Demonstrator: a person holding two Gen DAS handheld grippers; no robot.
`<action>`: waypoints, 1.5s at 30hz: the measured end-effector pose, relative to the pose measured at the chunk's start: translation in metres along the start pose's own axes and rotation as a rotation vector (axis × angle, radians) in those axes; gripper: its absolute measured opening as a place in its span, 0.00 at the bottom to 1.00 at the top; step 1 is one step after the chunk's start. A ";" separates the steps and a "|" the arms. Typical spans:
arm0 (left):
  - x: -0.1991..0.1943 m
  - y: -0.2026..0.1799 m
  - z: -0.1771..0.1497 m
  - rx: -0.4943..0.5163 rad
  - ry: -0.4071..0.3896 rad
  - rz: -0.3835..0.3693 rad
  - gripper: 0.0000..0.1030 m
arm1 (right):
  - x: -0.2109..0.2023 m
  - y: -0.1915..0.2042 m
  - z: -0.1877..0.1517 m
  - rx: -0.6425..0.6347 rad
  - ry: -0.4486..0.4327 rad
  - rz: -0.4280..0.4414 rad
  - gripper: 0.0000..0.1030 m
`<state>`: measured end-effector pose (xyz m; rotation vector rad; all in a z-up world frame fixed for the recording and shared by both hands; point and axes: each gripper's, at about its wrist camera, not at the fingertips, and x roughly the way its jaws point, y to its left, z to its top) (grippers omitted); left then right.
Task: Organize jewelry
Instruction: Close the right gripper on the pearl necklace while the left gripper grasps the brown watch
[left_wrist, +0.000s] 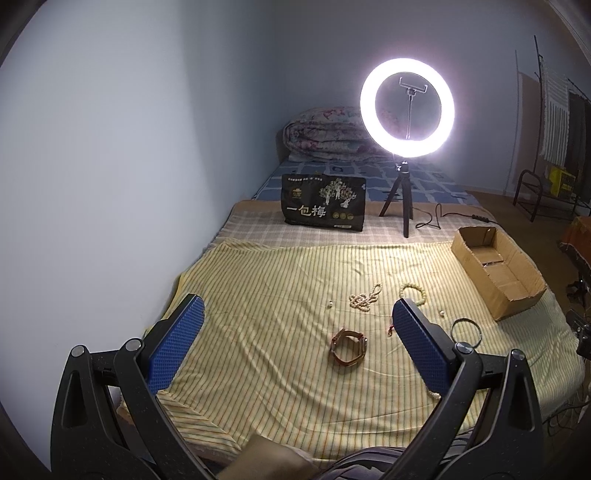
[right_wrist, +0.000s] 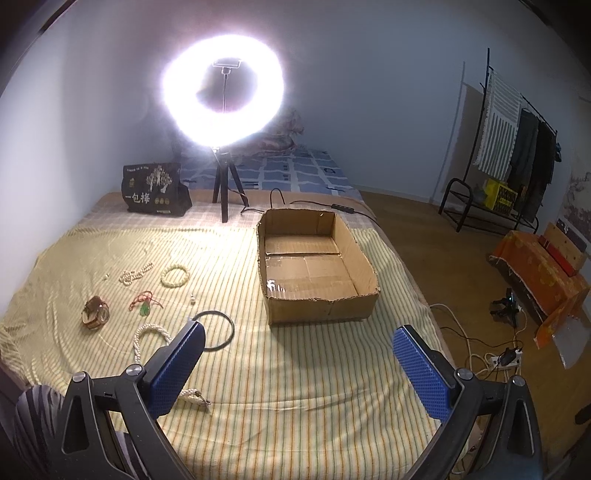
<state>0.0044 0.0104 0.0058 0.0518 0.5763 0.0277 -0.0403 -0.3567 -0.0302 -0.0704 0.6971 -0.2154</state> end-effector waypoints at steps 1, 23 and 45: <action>0.003 0.001 -0.001 -0.001 0.006 0.003 1.00 | 0.001 0.001 -0.001 -0.011 0.000 0.008 1.00; 0.105 0.022 -0.040 -0.028 0.277 -0.133 0.96 | 0.085 0.053 -0.021 -0.268 0.241 0.352 0.87; 0.202 -0.001 -0.073 -0.089 0.529 -0.264 0.41 | 0.166 0.122 -0.022 -0.295 0.540 0.542 0.38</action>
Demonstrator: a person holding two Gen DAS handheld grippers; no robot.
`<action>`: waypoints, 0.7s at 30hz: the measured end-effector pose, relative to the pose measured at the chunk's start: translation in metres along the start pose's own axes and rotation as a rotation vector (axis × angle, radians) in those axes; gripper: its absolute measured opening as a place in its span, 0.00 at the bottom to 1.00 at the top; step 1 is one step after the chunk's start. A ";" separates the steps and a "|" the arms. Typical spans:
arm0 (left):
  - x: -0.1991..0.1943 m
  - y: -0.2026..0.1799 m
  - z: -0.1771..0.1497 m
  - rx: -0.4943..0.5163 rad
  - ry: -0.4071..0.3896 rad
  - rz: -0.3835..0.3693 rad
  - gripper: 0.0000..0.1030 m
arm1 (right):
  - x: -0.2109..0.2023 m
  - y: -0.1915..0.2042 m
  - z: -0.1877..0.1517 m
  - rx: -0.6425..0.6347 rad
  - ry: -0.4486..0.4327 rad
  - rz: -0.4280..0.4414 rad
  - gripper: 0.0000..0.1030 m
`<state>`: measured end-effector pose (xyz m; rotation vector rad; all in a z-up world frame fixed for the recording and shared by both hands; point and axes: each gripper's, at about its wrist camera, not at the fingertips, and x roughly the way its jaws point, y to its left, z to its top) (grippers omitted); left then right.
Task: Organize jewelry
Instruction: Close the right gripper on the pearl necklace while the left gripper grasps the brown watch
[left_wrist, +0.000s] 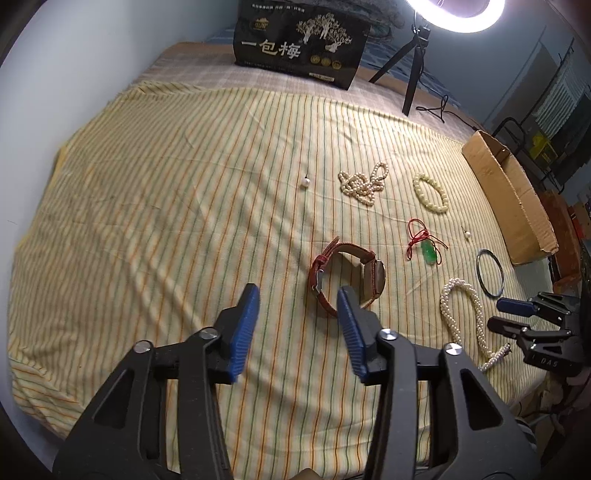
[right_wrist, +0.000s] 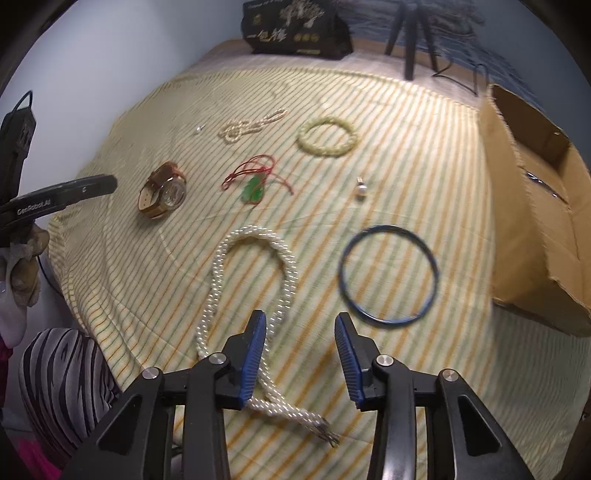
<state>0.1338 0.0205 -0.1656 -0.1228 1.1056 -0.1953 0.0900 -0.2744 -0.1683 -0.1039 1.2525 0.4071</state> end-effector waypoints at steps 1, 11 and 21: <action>0.002 0.000 0.001 -0.005 0.004 -0.004 0.41 | 0.002 0.002 0.002 -0.007 0.008 0.002 0.37; 0.030 0.005 0.004 -0.058 0.060 -0.017 0.38 | 0.018 0.010 0.012 -0.020 0.062 0.004 0.30; 0.051 0.005 0.003 -0.082 0.106 -0.044 0.33 | 0.043 0.033 0.026 -0.076 0.098 -0.068 0.27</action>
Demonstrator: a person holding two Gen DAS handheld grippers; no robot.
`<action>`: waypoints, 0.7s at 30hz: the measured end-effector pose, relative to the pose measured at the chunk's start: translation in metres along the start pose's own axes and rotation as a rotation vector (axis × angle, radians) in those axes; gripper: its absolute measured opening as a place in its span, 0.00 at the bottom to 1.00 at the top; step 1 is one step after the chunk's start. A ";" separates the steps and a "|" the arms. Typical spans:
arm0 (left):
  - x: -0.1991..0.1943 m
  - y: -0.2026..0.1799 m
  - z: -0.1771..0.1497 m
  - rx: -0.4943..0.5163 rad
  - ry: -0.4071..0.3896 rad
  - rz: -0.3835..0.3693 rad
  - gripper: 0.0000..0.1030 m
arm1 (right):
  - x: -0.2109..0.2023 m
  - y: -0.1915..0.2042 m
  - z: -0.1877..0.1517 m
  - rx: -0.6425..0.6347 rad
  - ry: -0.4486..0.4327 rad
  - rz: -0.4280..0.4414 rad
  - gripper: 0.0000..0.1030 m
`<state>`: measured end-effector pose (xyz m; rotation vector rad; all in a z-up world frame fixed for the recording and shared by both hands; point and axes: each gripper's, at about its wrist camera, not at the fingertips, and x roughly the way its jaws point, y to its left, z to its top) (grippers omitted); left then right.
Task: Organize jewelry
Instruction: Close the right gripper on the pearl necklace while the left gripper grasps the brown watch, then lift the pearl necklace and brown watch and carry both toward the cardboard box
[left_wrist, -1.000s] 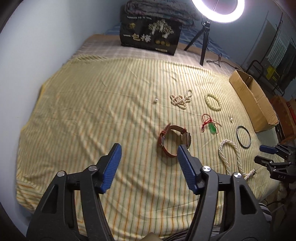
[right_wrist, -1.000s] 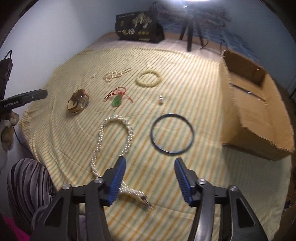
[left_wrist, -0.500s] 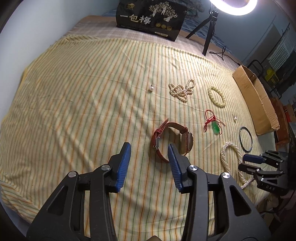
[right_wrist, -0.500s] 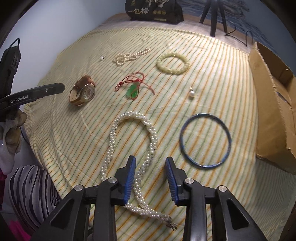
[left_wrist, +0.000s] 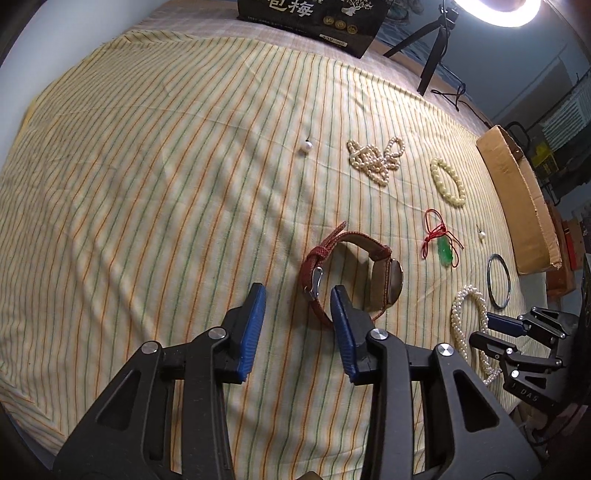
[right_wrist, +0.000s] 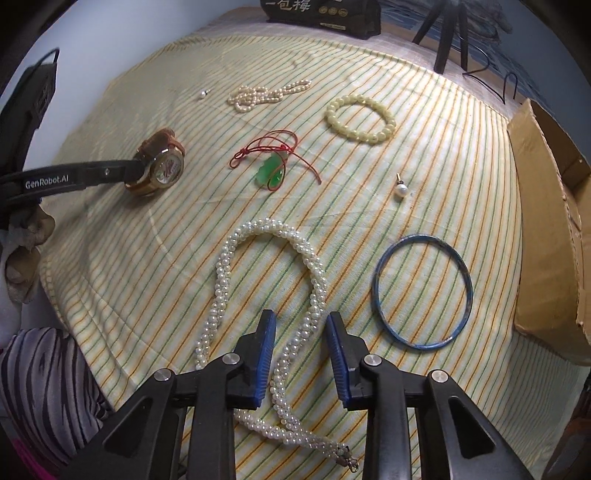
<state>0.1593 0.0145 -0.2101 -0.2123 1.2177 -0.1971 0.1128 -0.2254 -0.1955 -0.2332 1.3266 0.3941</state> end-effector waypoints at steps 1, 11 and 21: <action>0.002 -0.001 0.001 0.003 0.002 0.005 0.31 | 0.003 0.003 0.002 -0.009 0.003 -0.012 0.26; 0.011 -0.003 0.007 0.007 0.002 0.000 0.06 | 0.001 0.022 0.007 -0.031 0.006 -0.033 0.06; -0.008 -0.004 0.001 0.020 -0.040 0.007 0.06 | -0.028 0.007 0.001 0.027 -0.083 -0.024 0.05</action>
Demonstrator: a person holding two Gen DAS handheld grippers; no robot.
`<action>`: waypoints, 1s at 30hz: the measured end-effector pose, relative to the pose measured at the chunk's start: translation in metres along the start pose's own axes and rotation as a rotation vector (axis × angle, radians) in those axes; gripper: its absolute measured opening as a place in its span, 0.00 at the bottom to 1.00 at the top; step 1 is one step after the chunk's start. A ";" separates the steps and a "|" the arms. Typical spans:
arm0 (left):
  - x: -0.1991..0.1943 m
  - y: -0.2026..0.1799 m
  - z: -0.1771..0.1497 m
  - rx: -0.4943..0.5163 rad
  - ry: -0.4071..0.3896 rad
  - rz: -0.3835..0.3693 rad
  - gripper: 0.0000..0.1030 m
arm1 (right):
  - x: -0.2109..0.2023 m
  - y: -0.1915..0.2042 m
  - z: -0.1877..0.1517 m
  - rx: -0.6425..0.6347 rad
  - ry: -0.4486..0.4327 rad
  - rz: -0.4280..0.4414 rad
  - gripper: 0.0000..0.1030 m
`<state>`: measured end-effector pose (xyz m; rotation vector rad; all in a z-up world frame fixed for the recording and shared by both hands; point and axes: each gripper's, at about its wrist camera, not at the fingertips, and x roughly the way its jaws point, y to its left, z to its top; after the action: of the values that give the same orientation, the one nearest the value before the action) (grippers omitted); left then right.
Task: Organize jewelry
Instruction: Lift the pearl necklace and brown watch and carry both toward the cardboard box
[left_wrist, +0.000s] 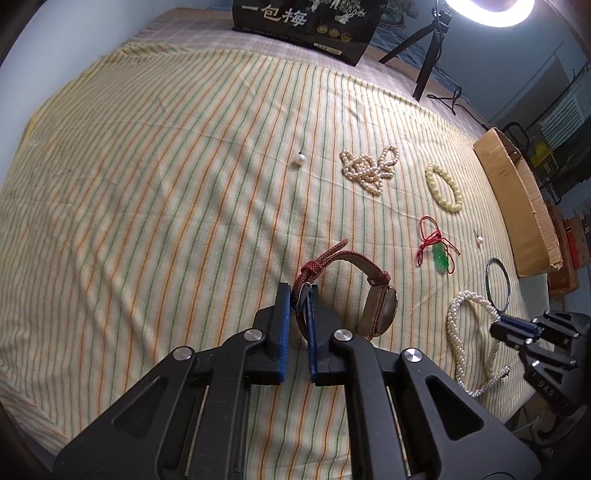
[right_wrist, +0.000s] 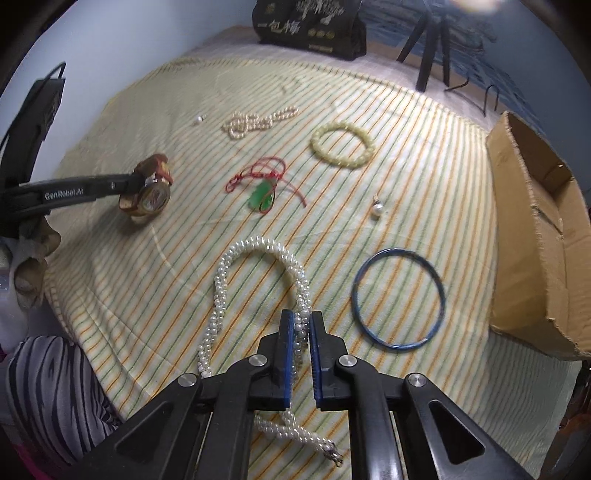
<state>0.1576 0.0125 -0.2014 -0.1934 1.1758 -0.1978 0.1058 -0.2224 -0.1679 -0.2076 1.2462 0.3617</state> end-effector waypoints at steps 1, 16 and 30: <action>-0.004 -0.001 -0.001 0.004 -0.008 0.000 0.06 | -0.006 0.000 0.000 0.001 -0.013 -0.003 0.05; -0.064 -0.027 -0.001 0.068 -0.125 -0.022 0.06 | -0.088 -0.027 -0.022 0.001 -0.157 -0.082 0.05; -0.103 -0.083 0.013 0.184 -0.193 -0.072 0.06 | -0.167 -0.048 -0.033 0.018 -0.285 -0.150 0.05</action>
<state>0.1275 -0.0410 -0.0839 -0.0903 0.9536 -0.3417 0.0489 -0.3047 -0.0213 -0.2242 0.9460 0.2402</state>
